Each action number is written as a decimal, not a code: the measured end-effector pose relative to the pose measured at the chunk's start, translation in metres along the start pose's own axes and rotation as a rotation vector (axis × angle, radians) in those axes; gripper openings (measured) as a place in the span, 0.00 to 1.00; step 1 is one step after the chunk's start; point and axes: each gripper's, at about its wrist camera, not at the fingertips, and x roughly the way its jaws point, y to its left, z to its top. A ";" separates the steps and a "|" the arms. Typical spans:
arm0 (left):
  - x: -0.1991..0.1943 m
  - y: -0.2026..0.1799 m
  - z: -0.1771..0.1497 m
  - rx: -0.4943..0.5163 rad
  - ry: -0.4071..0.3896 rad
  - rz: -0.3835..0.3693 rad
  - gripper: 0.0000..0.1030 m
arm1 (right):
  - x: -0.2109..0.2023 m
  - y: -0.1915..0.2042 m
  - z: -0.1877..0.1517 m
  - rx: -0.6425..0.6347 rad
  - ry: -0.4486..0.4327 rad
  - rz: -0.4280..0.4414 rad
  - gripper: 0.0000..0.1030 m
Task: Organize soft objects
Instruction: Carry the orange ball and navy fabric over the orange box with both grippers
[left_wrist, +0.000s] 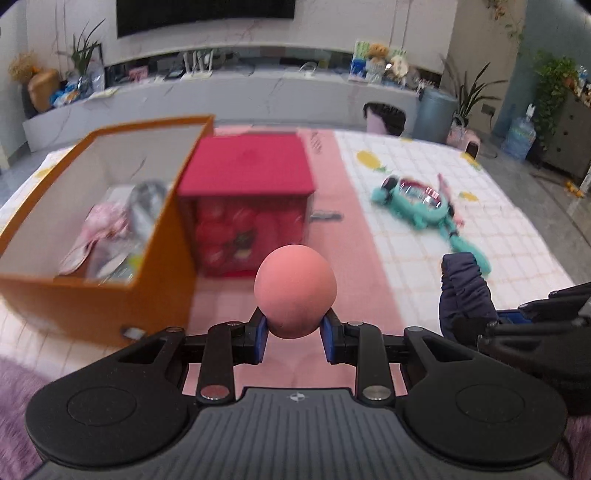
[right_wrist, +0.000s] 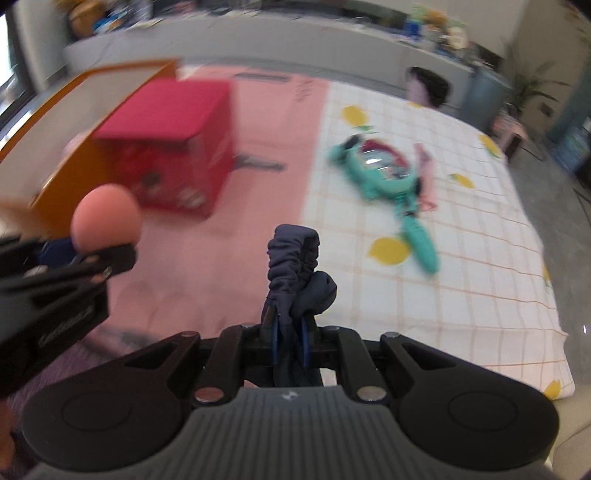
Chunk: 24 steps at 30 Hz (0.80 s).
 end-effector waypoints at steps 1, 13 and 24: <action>-0.003 0.006 -0.004 -0.017 0.010 0.020 0.32 | -0.001 0.009 -0.004 -0.034 0.013 0.011 0.09; -0.042 0.073 -0.037 -0.067 0.054 0.085 0.33 | -0.016 0.090 -0.012 -0.177 0.017 0.178 0.10; -0.061 0.138 -0.018 -0.123 0.019 0.167 0.33 | -0.044 0.157 0.029 -0.300 -0.080 0.301 0.10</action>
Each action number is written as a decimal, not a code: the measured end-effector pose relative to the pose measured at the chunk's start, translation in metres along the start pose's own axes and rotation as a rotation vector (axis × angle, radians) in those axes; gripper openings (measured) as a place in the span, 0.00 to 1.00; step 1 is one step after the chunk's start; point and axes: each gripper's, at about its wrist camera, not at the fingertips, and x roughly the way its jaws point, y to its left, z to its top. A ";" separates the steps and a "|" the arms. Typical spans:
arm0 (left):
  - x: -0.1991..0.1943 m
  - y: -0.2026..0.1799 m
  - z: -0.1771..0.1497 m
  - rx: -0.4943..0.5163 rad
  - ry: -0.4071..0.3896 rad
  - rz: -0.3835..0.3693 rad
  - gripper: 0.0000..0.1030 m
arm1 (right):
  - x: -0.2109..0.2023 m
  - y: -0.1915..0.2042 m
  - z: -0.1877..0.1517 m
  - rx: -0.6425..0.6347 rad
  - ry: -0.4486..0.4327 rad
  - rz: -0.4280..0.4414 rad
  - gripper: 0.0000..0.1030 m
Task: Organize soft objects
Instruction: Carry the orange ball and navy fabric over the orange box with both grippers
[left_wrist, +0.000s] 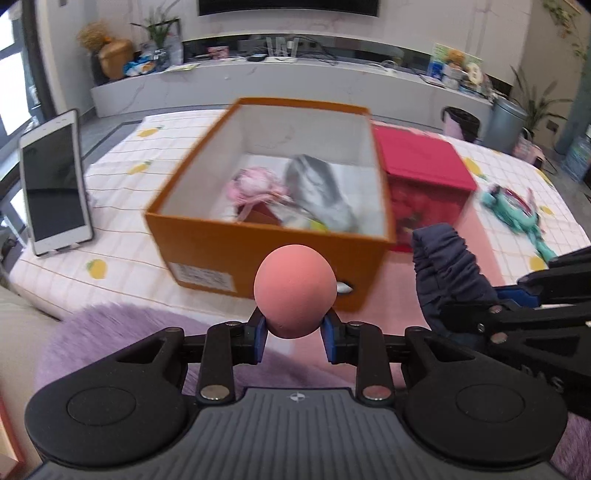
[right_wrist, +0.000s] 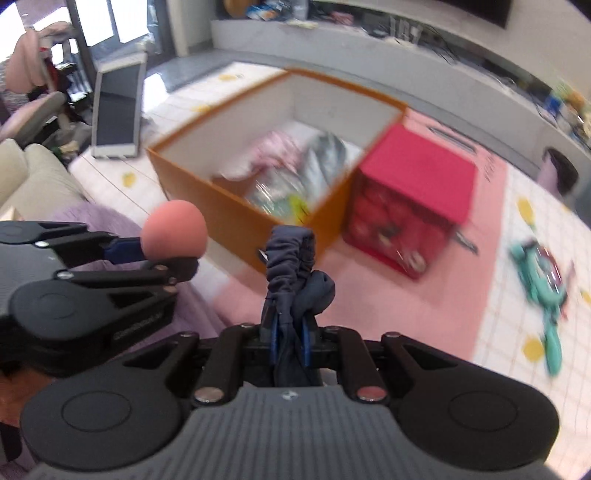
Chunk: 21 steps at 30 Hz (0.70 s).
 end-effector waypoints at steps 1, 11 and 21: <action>0.000 0.005 0.004 -0.007 -0.007 0.007 0.33 | 0.001 0.001 0.008 -0.008 -0.010 0.009 0.10; 0.006 0.049 0.062 -0.082 -0.117 0.069 0.33 | 0.033 -0.004 0.078 0.005 -0.060 -0.004 0.10; 0.060 0.080 0.104 -0.068 -0.071 -0.052 0.34 | 0.092 -0.017 0.140 0.000 -0.071 -0.046 0.10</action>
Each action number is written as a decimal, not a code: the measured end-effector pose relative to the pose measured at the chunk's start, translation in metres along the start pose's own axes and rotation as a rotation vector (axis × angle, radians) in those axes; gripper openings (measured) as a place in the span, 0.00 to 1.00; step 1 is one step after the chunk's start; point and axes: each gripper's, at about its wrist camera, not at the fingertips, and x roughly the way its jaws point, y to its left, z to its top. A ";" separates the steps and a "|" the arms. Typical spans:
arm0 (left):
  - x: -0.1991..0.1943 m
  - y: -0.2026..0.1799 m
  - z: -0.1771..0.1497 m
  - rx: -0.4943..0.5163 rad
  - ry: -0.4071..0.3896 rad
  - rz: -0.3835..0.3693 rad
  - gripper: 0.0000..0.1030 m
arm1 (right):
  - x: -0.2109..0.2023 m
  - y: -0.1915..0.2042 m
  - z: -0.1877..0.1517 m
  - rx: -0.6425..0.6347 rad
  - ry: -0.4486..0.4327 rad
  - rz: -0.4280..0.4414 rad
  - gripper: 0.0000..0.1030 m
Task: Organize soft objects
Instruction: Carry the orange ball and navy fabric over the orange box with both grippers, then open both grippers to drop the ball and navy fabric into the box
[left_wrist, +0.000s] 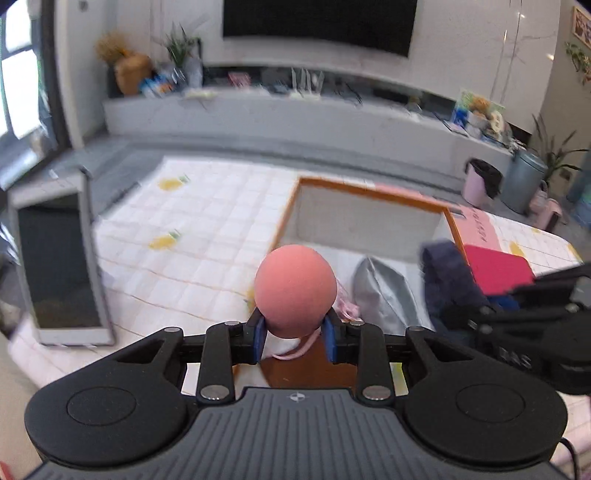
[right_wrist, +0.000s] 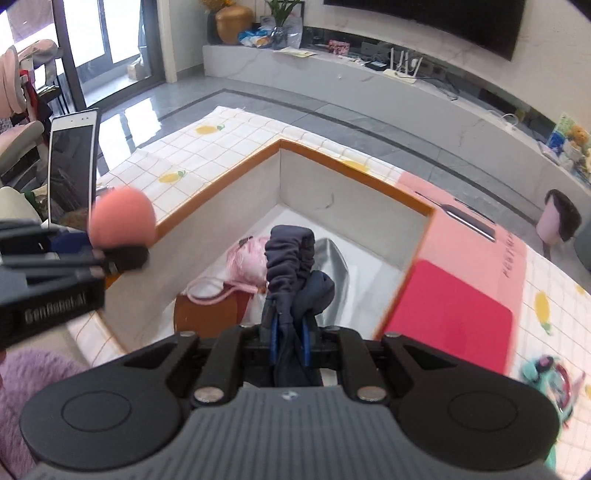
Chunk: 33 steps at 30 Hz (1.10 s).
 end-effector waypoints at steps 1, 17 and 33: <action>0.008 0.002 -0.001 -0.003 0.029 -0.030 0.34 | 0.008 0.000 0.004 -0.001 0.011 0.005 0.10; 0.067 -0.016 0.000 0.076 0.096 -0.010 0.35 | 0.062 -0.009 0.009 0.026 0.064 0.047 0.10; 0.064 -0.008 0.006 0.021 0.023 -0.012 0.73 | 0.063 -0.017 0.009 0.001 0.073 0.039 0.10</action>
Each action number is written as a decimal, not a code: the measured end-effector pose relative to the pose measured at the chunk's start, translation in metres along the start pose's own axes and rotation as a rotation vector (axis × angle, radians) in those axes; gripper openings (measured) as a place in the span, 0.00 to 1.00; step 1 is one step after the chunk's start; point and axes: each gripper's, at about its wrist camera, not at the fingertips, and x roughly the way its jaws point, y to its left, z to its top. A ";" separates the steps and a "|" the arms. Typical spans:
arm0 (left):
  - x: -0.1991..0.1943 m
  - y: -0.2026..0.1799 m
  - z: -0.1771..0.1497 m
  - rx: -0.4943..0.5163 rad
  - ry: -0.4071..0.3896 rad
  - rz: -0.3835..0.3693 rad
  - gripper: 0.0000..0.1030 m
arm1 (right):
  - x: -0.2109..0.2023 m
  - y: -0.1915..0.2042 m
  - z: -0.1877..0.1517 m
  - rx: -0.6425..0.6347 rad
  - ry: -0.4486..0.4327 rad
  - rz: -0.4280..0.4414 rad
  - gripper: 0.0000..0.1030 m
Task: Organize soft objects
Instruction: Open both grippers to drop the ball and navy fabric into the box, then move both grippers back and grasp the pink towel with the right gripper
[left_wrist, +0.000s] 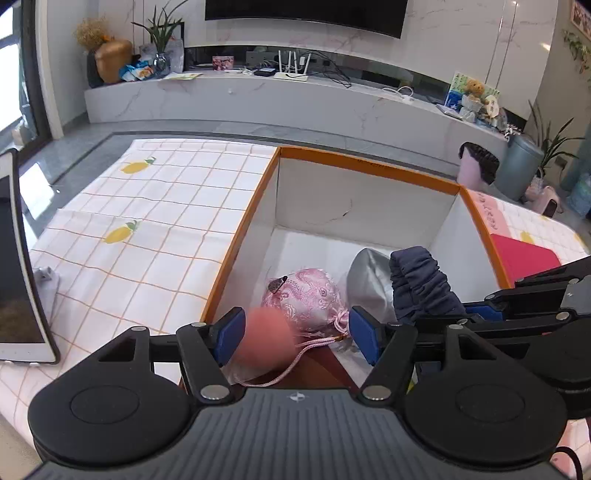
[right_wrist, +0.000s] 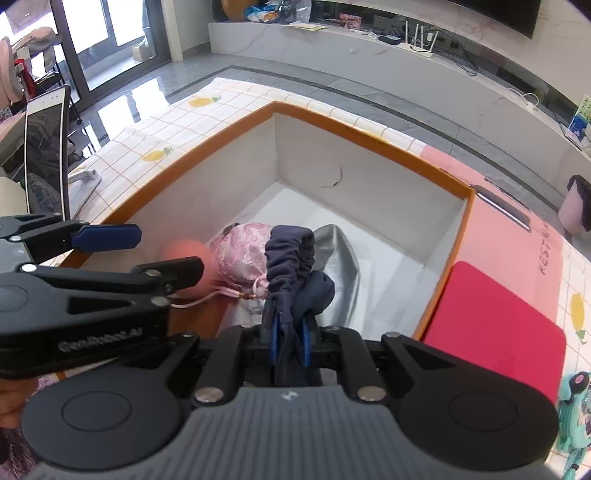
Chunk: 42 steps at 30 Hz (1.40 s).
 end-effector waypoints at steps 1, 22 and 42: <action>0.001 0.001 0.001 -0.007 0.005 0.004 0.72 | -0.001 -0.001 0.000 0.001 -0.001 -0.004 0.10; -0.044 0.015 -0.015 -0.039 -0.057 -0.009 0.75 | -0.018 -0.010 0.001 0.138 -0.015 0.062 0.77; -0.105 -0.016 -0.011 0.011 -0.136 0.084 0.80 | -0.119 -0.053 -0.022 0.160 -0.158 0.063 0.92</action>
